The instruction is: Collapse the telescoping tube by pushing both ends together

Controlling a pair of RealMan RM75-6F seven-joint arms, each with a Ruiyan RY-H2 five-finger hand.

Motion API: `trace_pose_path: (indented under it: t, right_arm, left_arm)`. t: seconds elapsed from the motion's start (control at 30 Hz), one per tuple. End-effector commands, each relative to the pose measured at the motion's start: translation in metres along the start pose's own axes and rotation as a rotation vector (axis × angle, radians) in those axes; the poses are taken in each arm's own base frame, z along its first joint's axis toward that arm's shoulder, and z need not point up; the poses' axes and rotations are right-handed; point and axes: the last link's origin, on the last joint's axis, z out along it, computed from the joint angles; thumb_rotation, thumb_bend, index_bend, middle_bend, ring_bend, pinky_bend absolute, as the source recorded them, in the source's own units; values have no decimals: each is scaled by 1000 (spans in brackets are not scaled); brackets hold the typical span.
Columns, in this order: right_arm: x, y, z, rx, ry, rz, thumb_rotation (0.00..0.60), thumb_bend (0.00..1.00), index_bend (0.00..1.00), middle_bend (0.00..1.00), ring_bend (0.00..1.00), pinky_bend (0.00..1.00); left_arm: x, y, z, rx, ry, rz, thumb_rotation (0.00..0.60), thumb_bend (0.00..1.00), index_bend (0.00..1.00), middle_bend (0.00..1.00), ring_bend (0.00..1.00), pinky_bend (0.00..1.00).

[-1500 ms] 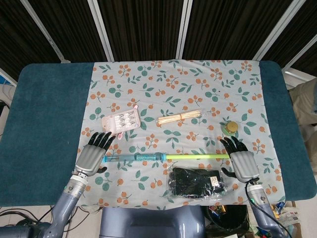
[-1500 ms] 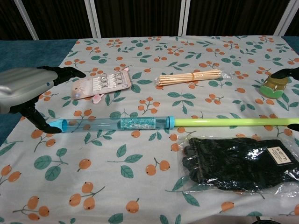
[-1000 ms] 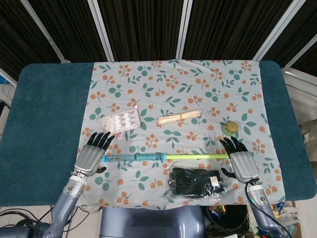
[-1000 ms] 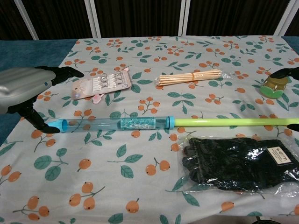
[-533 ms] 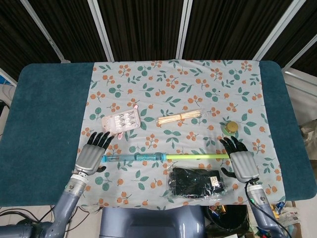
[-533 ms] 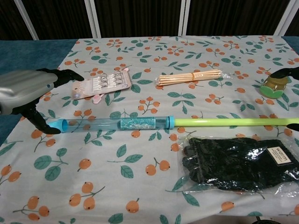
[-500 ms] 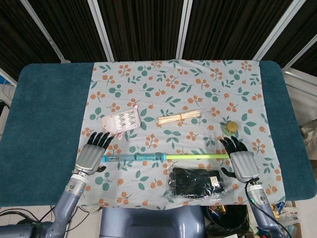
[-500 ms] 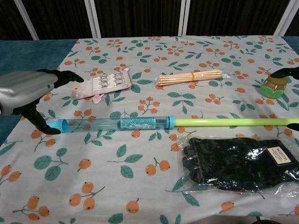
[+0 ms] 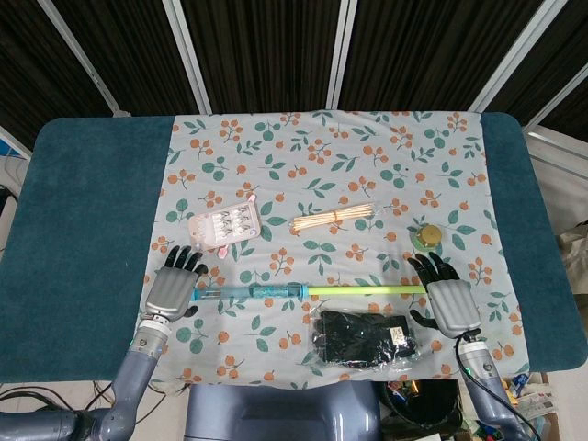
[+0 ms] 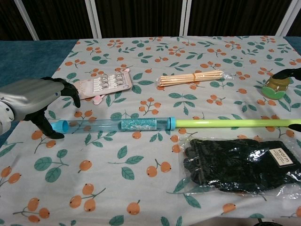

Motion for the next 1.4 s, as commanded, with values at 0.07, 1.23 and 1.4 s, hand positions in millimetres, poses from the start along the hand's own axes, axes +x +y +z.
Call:
trace_pose_path:
  t: [0.07, 1.23, 1.4]
  right_arm:
    - [1, 0, 0, -1, 1, 3, 600, 143, 134, 84, 10, 160]
    - [-1, -3, -1, 6, -18, 5, 600, 165, 182, 105, 10, 160]
    - [-1, -16, 8, 31, -17, -8, 600, 173, 261, 166, 12, 160]
  left_arm:
    - [-1, 2, 3, 13, -4, -1, 600, 247, 370, 154, 0, 0]
    - [-6, 5, 2, 46, 7, -32, 600, 438, 518, 214, 1, 17]
    - [0, 7, 1, 44, 23, -49, 600, 442, 517, 214, 1, 17]
